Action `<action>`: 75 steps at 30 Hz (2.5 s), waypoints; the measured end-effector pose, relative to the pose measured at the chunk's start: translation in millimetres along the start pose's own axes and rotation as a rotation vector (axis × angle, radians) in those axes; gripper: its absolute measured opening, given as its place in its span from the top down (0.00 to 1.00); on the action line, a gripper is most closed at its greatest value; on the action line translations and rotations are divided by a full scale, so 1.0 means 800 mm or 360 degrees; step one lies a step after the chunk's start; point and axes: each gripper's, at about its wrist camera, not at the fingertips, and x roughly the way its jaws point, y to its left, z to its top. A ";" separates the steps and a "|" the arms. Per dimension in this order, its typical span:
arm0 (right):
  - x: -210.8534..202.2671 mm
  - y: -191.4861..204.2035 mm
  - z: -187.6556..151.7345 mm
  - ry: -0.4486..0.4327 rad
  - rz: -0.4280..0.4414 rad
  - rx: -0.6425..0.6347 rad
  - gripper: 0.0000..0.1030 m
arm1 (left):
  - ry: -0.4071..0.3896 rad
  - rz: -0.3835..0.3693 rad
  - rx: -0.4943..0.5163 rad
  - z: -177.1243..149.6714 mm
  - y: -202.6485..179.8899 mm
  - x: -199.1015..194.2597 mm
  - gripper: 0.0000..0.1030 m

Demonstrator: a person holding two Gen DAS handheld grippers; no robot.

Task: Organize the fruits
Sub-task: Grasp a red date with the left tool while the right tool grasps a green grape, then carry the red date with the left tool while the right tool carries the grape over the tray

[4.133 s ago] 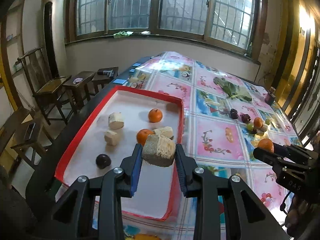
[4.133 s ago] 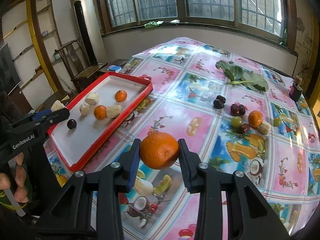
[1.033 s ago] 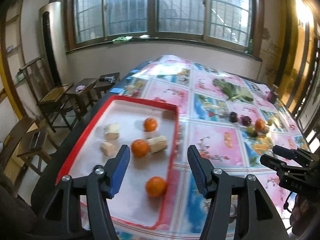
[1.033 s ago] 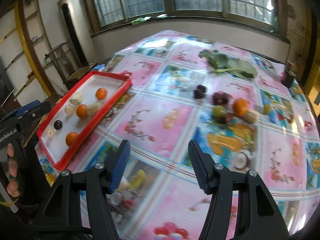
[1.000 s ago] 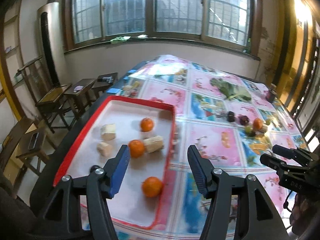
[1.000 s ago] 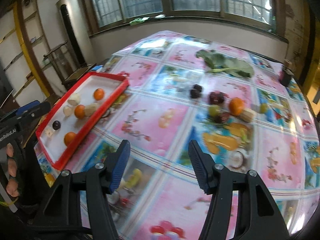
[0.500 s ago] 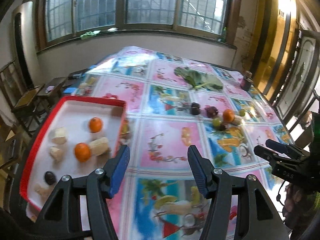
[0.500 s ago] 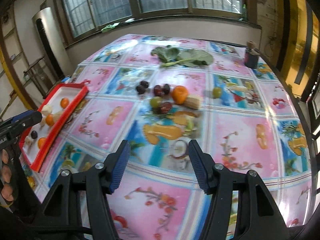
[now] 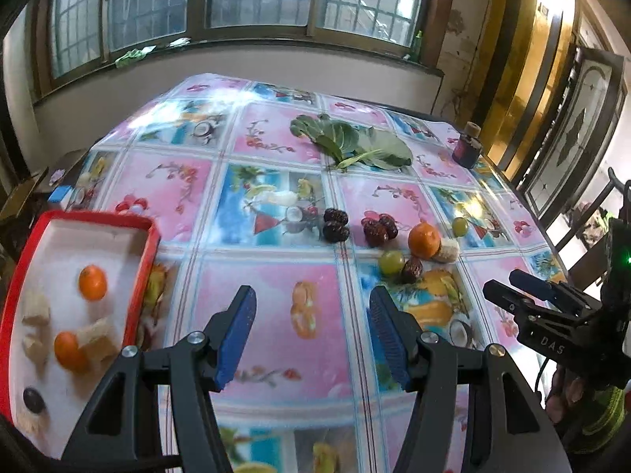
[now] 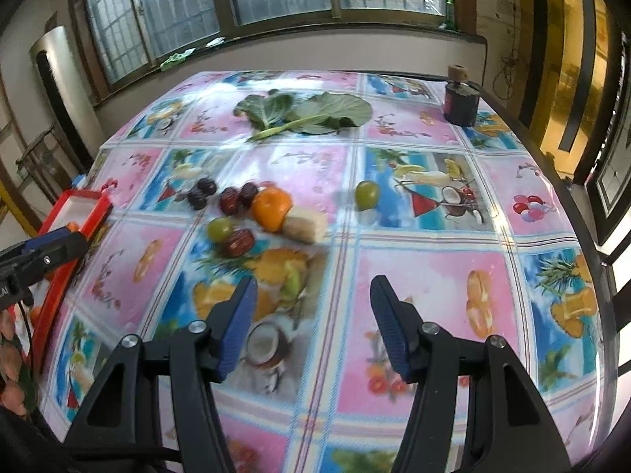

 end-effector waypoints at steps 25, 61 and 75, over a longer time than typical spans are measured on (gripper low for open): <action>0.094 -0.038 0.068 0.0056 -0.0058 0.0163 0.60 | 0.0217 -0.0072 0.0059 0.049 -0.021 0.137 0.64; -0.021 0.096 0.019 -0.0083 0.0310 -0.0034 0.77 | -0.0071 0.0185 -0.0042 -0.009 0.030 -0.040 0.75; -0.033 0.222 0.003 -0.0057 0.0529 -0.0290 0.76 | -0.0157 0.0384 -0.0163 -0.049 0.102 -0.104 0.75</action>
